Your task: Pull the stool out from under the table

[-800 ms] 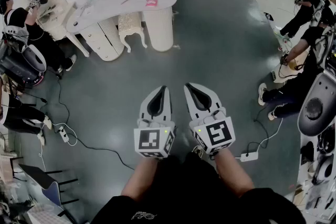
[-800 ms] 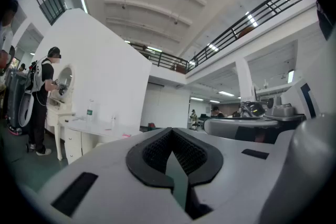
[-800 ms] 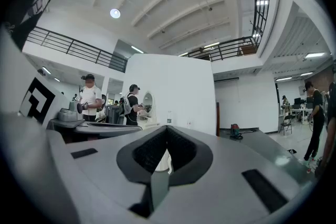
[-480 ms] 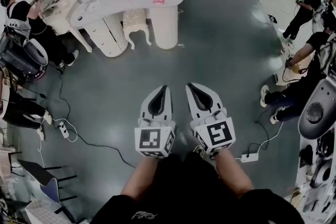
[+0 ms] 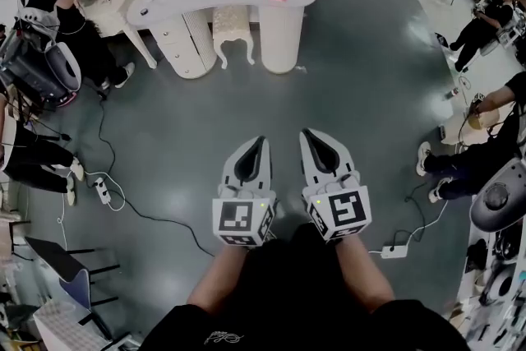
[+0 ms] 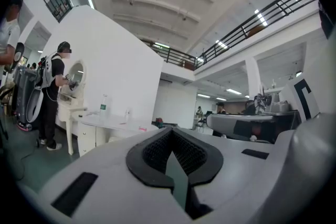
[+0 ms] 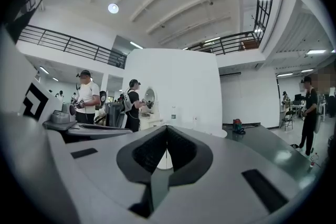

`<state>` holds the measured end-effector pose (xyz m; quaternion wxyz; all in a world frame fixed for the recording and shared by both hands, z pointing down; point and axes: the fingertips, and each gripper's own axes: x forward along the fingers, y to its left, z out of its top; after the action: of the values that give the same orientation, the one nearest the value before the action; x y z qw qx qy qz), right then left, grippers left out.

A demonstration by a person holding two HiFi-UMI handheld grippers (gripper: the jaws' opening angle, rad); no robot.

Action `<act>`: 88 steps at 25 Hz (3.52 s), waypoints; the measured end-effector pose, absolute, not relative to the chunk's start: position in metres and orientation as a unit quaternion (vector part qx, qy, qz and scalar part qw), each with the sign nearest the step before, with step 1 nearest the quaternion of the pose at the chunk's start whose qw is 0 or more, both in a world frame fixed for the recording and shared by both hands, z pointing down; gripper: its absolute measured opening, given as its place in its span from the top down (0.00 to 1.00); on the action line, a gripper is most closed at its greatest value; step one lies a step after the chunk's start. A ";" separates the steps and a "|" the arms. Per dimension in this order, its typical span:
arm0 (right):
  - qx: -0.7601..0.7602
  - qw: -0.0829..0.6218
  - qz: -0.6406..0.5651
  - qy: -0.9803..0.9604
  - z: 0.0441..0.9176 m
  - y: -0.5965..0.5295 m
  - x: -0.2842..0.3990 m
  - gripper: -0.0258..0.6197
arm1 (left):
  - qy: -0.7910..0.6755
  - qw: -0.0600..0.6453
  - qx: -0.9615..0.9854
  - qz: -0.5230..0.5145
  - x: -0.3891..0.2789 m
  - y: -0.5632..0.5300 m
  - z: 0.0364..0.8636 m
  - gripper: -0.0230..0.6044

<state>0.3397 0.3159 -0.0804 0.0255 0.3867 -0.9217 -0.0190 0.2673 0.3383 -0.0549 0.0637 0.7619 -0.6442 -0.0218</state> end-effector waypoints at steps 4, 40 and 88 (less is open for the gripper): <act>0.391 0.040 -0.005 -0.919 -0.063 0.300 0.327 0.95 | -0.649 0.069 0.758 -0.011 0.248 0.326 -0.043 0.95; 0.278 0.141 0.030 -0.950 0.020 -0.016 0.036 0.95 | -0.700 0.139 0.697 0.071 -0.031 0.027 0.049 0.95; 0.291 0.302 -0.092 -0.903 0.465 -0.357 -0.097 0.95 | -0.534 -0.043 0.774 0.336 -0.215 -0.351 0.467 0.95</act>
<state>-0.0968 -0.3572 0.4654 0.3020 0.2906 -0.9033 -0.0917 -0.2153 -0.3507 0.4669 -0.0427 0.7744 -0.5344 0.3361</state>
